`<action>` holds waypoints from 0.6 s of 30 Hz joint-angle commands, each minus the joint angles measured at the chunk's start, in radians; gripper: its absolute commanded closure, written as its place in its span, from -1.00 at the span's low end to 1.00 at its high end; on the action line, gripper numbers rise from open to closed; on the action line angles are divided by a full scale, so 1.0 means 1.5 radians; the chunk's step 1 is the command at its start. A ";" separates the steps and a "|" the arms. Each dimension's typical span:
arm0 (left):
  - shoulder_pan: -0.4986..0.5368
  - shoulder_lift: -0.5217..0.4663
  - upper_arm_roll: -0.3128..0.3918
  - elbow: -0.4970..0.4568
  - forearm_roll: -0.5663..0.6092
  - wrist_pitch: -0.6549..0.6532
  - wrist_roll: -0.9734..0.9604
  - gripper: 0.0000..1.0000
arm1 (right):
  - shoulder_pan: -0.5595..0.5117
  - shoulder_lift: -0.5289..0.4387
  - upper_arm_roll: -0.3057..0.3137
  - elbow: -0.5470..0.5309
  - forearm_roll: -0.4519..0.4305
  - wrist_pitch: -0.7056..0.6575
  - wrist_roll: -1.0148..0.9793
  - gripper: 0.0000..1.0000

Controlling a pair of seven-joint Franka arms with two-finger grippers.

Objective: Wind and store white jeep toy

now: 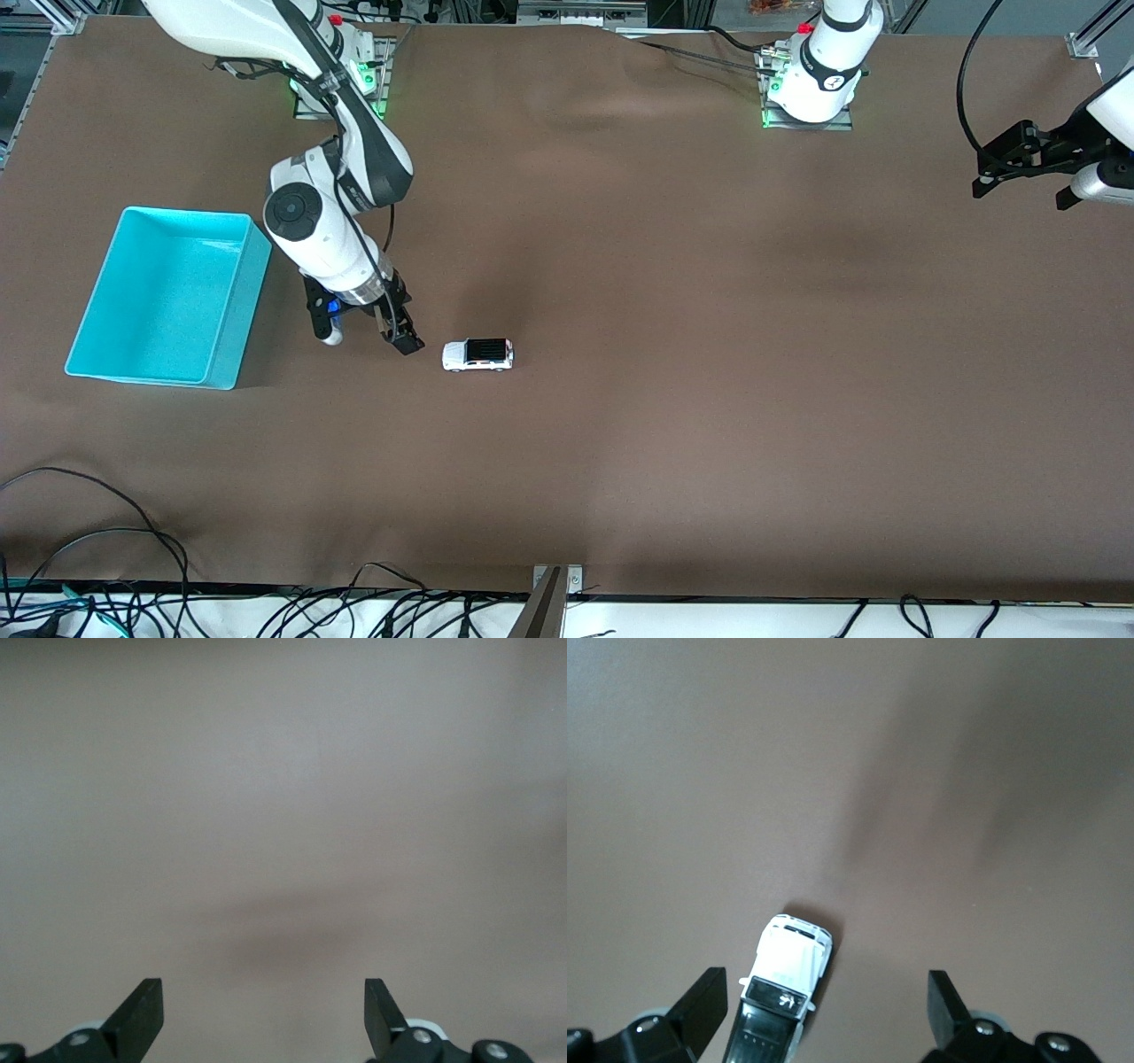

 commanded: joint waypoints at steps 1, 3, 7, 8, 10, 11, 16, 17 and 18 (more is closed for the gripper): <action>-0.001 0.012 -0.001 0.025 0.009 -0.014 -0.004 -1.00 | 0.017 0.068 -0.005 0.067 -0.067 0.003 0.091 -1.00; -0.001 0.012 -0.001 0.025 0.009 -0.014 -0.004 -1.00 | 0.022 0.078 -0.005 0.076 -0.084 0.003 0.116 -1.00; -0.001 0.012 -0.001 0.026 0.009 -0.014 -0.004 -1.00 | 0.038 0.097 -0.007 0.095 -0.098 0.002 0.145 -1.00; -0.001 0.012 -0.001 0.025 0.009 -0.014 -0.004 -1.00 | 0.041 0.100 -0.007 0.099 -0.099 0.002 0.151 -1.00; -0.001 0.012 -0.001 0.025 0.010 -0.014 -0.004 -1.00 | 0.049 0.105 -0.009 0.104 -0.099 0.002 0.165 -1.00; -0.002 0.012 -0.001 0.026 0.010 -0.014 -0.004 -1.00 | 0.054 0.107 -0.012 0.105 -0.099 0.002 0.172 -1.00; -0.001 0.012 -0.001 0.026 0.009 -0.014 -0.004 -1.00 | 0.085 0.112 -0.037 0.113 -0.099 0.002 0.198 -1.00; -0.001 0.012 -0.001 0.026 0.009 -0.014 -0.004 -1.00 | 0.091 0.115 -0.043 0.116 -0.099 0.001 0.203 -1.00; -0.001 0.012 -0.001 0.026 0.010 -0.014 -0.004 -1.00 | 0.096 0.117 -0.047 0.120 -0.099 0.001 0.207 -1.00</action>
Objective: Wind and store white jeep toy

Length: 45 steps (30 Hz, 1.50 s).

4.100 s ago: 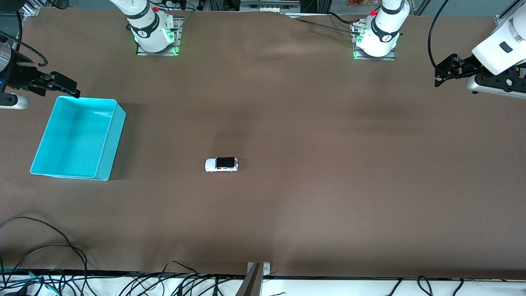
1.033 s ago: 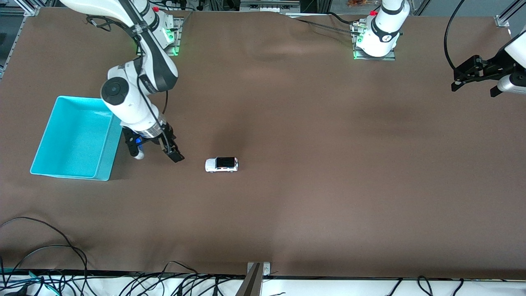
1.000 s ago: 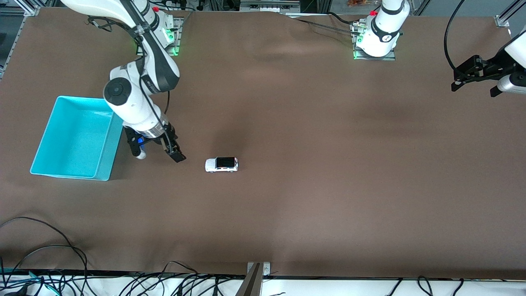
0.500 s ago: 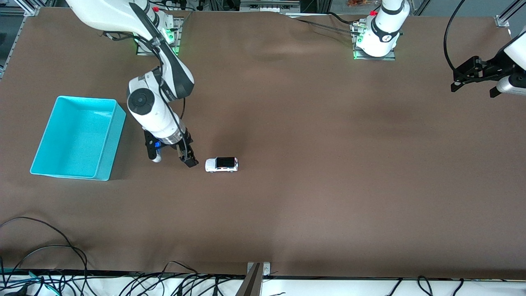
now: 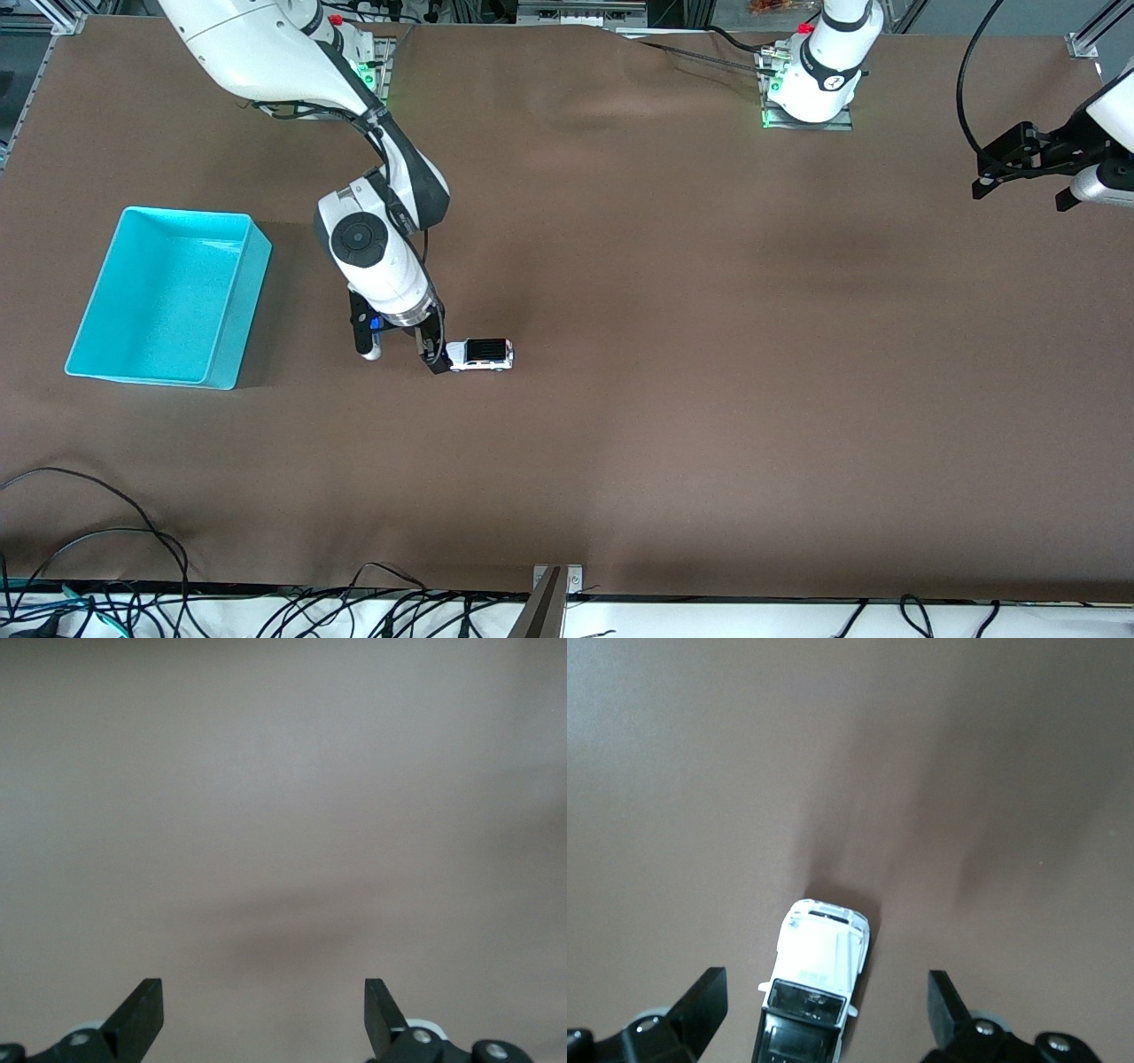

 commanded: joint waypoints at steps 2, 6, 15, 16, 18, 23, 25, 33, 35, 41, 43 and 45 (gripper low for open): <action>-0.001 0.010 -0.001 0.024 0.009 -0.014 -0.004 -1.00 | 0.046 0.025 -0.035 0.038 -0.018 -0.001 0.050 -1.00; -0.001 0.010 -0.001 0.024 0.009 -0.014 -0.004 -1.00 | 0.078 0.045 -0.061 0.060 -0.017 -0.001 0.076 -1.00; -0.001 0.010 -0.001 0.024 0.009 -0.014 -0.004 -1.00 | 0.131 0.069 -0.102 0.079 -0.016 -0.001 0.123 -1.00; -0.001 0.010 -0.001 0.024 0.009 -0.014 -0.004 -1.00 | 0.132 0.071 -0.101 0.080 -0.015 -0.001 0.127 -1.00; -0.001 0.010 -0.001 0.024 0.009 -0.014 -0.004 -1.00 | 0.136 0.076 -0.102 0.081 -0.015 -0.001 0.133 -1.00; -0.001 0.010 -0.001 0.024 0.009 -0.015 -0.004 -1.00 | 0.143 0.086 -0.102 0.088 -0.017 -0.001 0.145 -1.00; 0.000 0.009 -0.001 0.022 0.009 -0.015 -0.004 -1.00 | 0.144 0.090 -0.102 0.092 -0.016 -0.001 0.145 -1.00; 0.002 0.010 -0.001 0.023 0.010 -0.021 -0.004 -1.00 | 0.144 0.105 -0.102 0.105 -0.018 -0.001 0.145 -1.00; 0.001 0.010 -0.001 0.023 0.010 -0.021 -0.004 -1.00 | 0.144 0.111 -0.102 0.107 -0.018 -0.001 0.145 -1.00; 0.000 0.010 -0.001 0.023 0.010 -0.021 -0.004 -1.00 | 0.145 0.116 -0.103 0.113 -0.019 -0.001 0.144 -1.00; 0.000 0.010 0.000 0.023 0.010 -0.021 -0.004 -1.00 | 0.145 0.117 -0.103 0.113 -0.020 -0.001 0.144 -0.78; 0.000 0.010 -0.001 0.024 0.010 -0.021 -0.004 -1.00 | 0.145 0.117 -0.103 0.113 -0.019 -0.001 0.149 0.08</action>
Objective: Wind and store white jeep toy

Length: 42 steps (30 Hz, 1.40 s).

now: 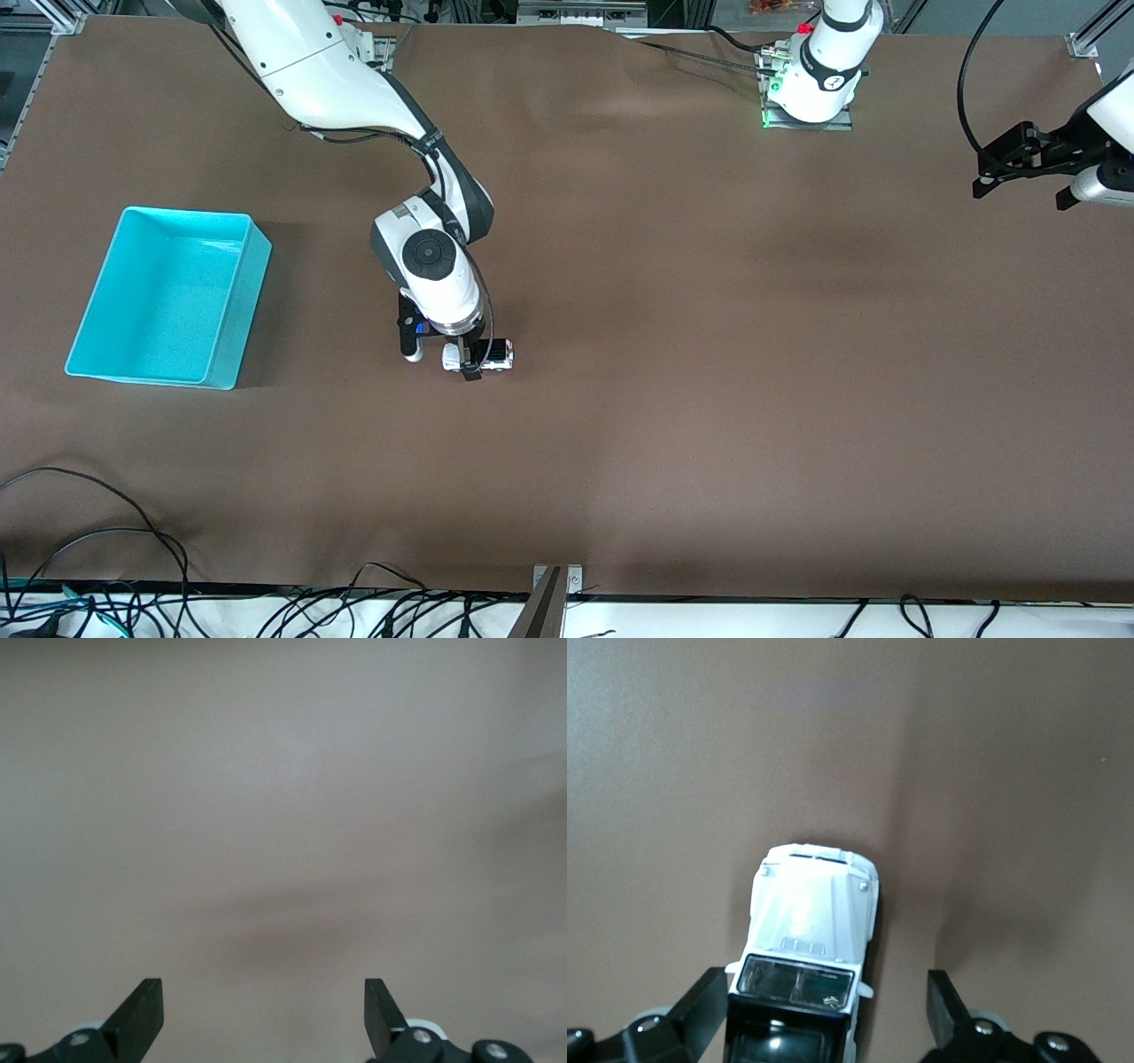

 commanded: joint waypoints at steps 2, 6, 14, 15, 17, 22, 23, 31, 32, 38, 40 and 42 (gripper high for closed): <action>-0.001 0.009 -0.002 0.022 0.010 -0.015 -0.004 -1.00 | 0.008 0.013 -0.007 0.021 -0.018 -0.001 0.030 0.57; 0.002 0.009 -0.001 0.022 0.010 -0.015 -0.004 -1.00 | 0.008 0.012 -0.007 0.021 -0.019 -0.001 0.031 1.00; 0.002 0.009 -0.001 0.022 0.010 -0.015 -0.004 -1.00 | 0.007 0.012 -0.007 0.021 -0.020 -0.002 0.030 1.00; 0.001 0.009 -0.001 0.022 0.010 -0.015 -0.004 -1.00 | 0.007 0.011 -0.007 0.021 -0.020 -0.002 0.030 1.00; 0.001 0.009 -0.001 0.022 0.010 -0.015 -0.004 -1.00 | 0.006 0.009 -0.007 0.021 -0.020 -0.003 0.030 1.00; 0.001 0.009 -0.001 0.022 0.010 -0.015 -0.004 -1.00 | 0.005 0.004 -0.013 0.021 -0.021 -0.006 0.028 1.00; 0.001 0.009 -0.001 0.023 0.009 -0.015 -0.004 -1.00 | 0.005 0.001 -0.016 0.020 -0.021 -0.006 0.028 1.00; -0.003 0.009 -0.002 0.023 0.010 -0.015 -0.005 -1.00 | 0.003 -0.029 -0.023 0.019 -0.022 -0.045 0.020 1.00; -0.003 0.009 -0.003 0.023 0.010 -0.015 -0.005 -1.00 | 0.003 -0.034 -0.027 0.019 -0.022 -0.051 0.018 1.00; -0.002 0.009 -0.002 0.023 0.010 -0.015 -0.004 -1.00 | -0.009 -0.061 -0.031 0.019 -0.020 -0.086 0.000 1.00; -0.002 0.009 -0.002 0.023 0.010 -0.015 -0.005 -1.00 | -0.014 -0.073 -0.030 0.019 -0.016 -0.095 -0.006 1.00; -0.002 0.009 -0.002 0.023 0.010 -0.015 -0.005 -1.00 | -0.019 -0.083 -0.030 0.019 -0.014 -0.103 -0.015 1.00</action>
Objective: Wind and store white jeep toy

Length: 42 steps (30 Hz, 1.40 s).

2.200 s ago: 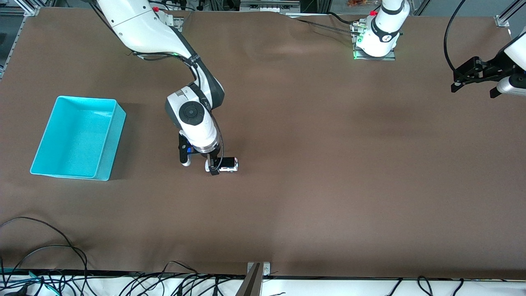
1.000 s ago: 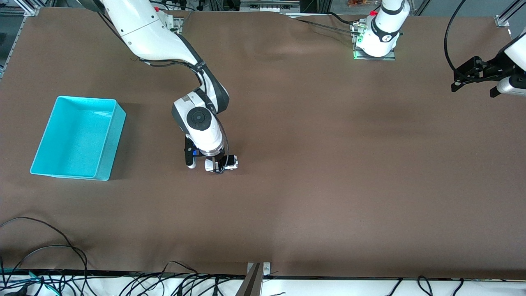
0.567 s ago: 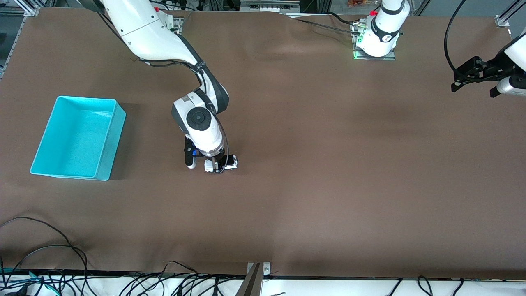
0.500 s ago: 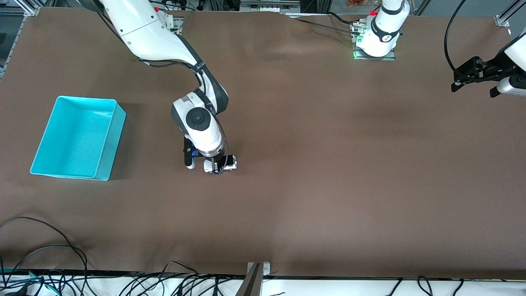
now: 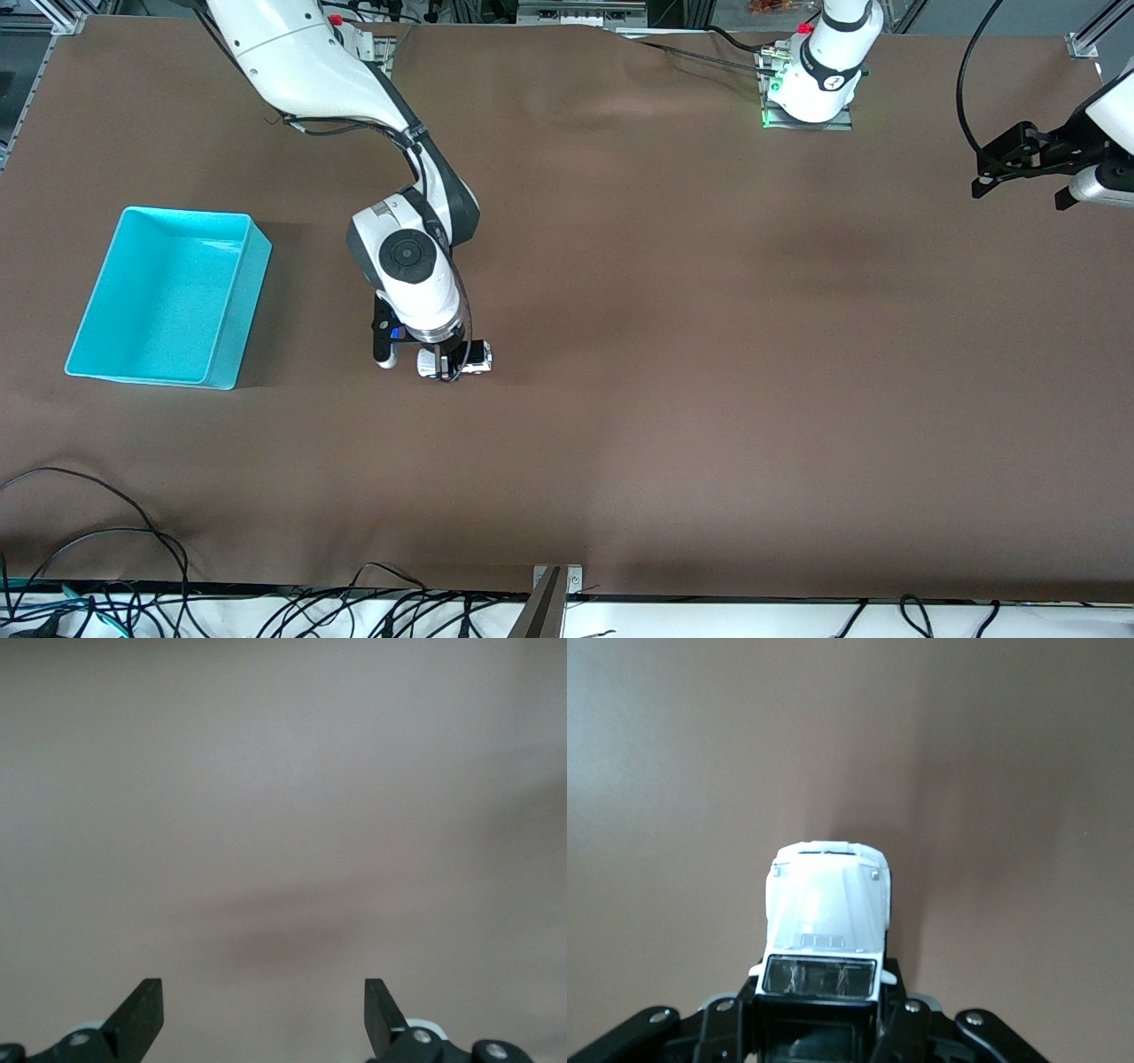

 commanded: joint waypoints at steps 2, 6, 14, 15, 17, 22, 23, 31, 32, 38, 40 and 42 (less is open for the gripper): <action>-0.002 0.009 -0.001 0.023 0.010 -0.015 -0.005 -1.00 | -0.019 -0.044 0.002 -0.003 -0.004 -0.045 -0.022 1.00; -0.002 0.009 -0.001 0.023 0.010 -0.015 -0.004 -1.00 | -0.027 -0.062 0.003 -0.003 -0.002 -0.075 -0.054 1.00; -0.002 0.009 -0.001 0.023 0.010 -0.015 -0.004 -1.00 | -0.062 -0.119 0.003 -0.002 0.020 -0.145 -0.156 1.00; -0.002 0.009 -0.001 0.023 0.010 -0.015 -0.004 -1.00 | -0.064 -0.127 0.003 -0.003 0.025 -0.153 -0.172 1.00; -0.001 0.009 -0.001 0.023 0.010 -0.015 -0.004 -1.00 | -0.089 -0.159 0.003 -0.006 0.046 -0.202 -0.262 1.00; -0.001 0.009 -0.001 0.023 0.010 -0.015 -0.004 -1.00 | -0.105 -0.180 0.003 -0.007 0.065 -0.243 -0.336 1.00; -0.001 0.009 -0.001 0.023 0.010 -0.015 -0.004 -1.00 | -0.113 -0.187 0.003 -0.007 0.071 -0.255 -0.360 1.00; -0.001 0.009 -0.001 0.023 0.010 -0.015 -0.004 -1.00 | -0.158 -0.234 0.003 -0.012 0.093 -0.362 -0.556 1.00; -0.001 0.009 -0.001 0.023 0.010 -0.015 -0.004 -1.00 | -0.163 -0.239 0.003 -0.018 0.093 -0.372 -0.572 1.00; 0.001 0.009 0.000 0.022 0.010 -0.016 -0.004 -1.00 | -0.180 -0.268 0.003 -0.053 0.094 -0.390 -0.663 1.00; 0.001 0.009 0.000 0.022 0.010 -0.016 -0.004 -1.00 | -0.186 -0.275 0.002 -0.064 0.094 -0.395 -0.683 1.00; 0.000 0.009 0.000 0.022 0.010 -0.016 -0.004 -1.00 | -0.191 -0.283 0.002 -0.073 0.094 -0.399 -0.707 1.00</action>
